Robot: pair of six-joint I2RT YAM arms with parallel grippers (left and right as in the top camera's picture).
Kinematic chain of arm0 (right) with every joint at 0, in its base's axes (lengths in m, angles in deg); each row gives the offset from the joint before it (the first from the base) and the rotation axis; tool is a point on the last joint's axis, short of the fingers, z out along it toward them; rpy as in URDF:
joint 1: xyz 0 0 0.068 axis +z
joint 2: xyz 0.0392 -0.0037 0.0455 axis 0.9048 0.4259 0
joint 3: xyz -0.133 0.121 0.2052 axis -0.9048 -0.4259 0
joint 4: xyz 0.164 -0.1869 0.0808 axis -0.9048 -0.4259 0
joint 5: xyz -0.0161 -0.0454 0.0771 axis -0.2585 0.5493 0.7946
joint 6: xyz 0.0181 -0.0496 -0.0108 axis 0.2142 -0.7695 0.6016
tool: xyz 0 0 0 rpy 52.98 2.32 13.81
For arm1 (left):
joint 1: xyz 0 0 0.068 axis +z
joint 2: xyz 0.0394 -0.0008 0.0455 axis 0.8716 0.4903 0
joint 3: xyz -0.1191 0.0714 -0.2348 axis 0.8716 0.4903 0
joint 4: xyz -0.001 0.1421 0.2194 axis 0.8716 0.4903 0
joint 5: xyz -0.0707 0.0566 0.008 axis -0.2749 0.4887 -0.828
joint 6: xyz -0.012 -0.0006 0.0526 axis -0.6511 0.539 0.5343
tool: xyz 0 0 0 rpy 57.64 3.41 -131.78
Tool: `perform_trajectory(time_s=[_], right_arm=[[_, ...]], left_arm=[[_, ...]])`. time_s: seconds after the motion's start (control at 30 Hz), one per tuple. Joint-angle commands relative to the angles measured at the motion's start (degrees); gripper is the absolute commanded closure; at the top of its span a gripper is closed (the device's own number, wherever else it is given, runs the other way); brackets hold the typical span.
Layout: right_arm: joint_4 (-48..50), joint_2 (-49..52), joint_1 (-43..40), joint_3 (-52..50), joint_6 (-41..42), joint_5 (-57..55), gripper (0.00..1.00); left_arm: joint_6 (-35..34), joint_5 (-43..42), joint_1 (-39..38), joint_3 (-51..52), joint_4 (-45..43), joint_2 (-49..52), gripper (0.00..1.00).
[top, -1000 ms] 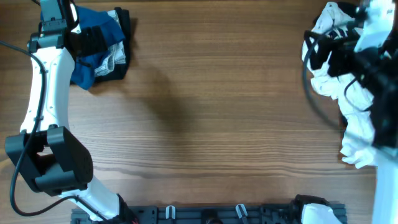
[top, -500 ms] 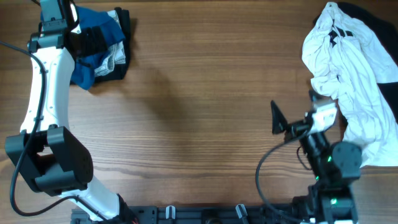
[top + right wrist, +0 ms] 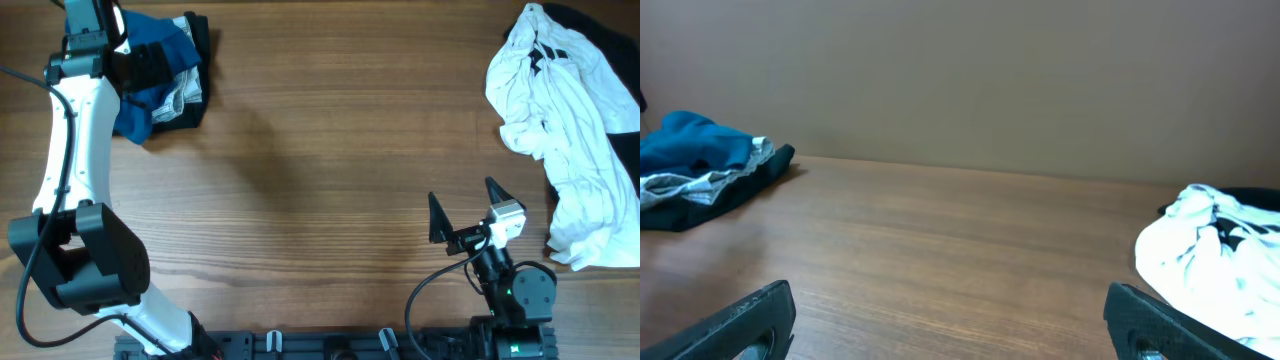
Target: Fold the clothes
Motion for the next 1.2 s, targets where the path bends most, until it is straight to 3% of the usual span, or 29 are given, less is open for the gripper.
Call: perform_trajectory(time_s=[0.0,0.87,1.17], right_arm=[[0.3,-1.1,0.3,-0.1,0.3,0.1,0.00],[0.3,-0.9,0.3,-0.1,0.3,0.1,0.00],[0.3,-0.9,0.3,-0.1,0.3,0.1,0.00]], left_arm=[[-1.0,-0.3,-0.1,0.2,-0.2,0.4,0.00],[-0.9,1.5,-0.3,0.2,0.1,-0.1,0.00],[-0.8,0.2,-5.2,0.6,4.0,-13.4,0.00]])
